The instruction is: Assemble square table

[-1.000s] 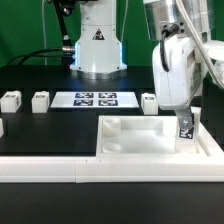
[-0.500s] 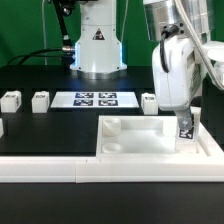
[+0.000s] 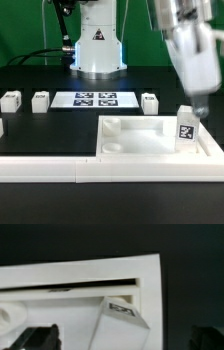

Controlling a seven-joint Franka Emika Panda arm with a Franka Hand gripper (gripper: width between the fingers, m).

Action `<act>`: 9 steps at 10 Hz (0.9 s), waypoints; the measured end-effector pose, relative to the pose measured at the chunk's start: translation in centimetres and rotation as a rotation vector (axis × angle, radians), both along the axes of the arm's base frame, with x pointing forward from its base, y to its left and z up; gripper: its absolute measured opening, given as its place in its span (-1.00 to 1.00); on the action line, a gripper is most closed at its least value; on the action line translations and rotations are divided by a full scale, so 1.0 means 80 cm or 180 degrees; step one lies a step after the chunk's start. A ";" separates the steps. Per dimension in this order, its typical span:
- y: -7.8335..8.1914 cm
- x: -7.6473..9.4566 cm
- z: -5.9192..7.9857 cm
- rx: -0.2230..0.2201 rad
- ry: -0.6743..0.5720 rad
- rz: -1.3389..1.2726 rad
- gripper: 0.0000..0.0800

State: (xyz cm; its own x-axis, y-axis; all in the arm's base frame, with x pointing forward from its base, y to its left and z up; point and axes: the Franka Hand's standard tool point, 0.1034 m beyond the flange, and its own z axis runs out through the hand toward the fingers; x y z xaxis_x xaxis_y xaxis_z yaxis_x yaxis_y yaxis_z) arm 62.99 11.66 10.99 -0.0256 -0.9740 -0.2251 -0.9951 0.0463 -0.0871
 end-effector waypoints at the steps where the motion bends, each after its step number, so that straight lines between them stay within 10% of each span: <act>1: 0.001 0.000 0.001 -0.0065 -0.0029 0.0159 0.62; 5: 0.000 -0.001 0.000 -0.0153 -0.0199 0.0972 0.62; 9: 0.011 -0.062 -0.011 -0.0443 -0.0257 0.2209 0.62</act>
Offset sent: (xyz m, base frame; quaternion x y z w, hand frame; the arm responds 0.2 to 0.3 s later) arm 0.0000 0.0000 0.0000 0.0000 0.0000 -0.1938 0.9810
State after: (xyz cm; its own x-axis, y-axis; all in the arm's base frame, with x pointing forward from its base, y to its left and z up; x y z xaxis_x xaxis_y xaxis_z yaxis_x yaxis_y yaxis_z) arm 58.02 12.57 10.10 0.6225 -0.7793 -0.0724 -0.7811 -0.6126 -0.1209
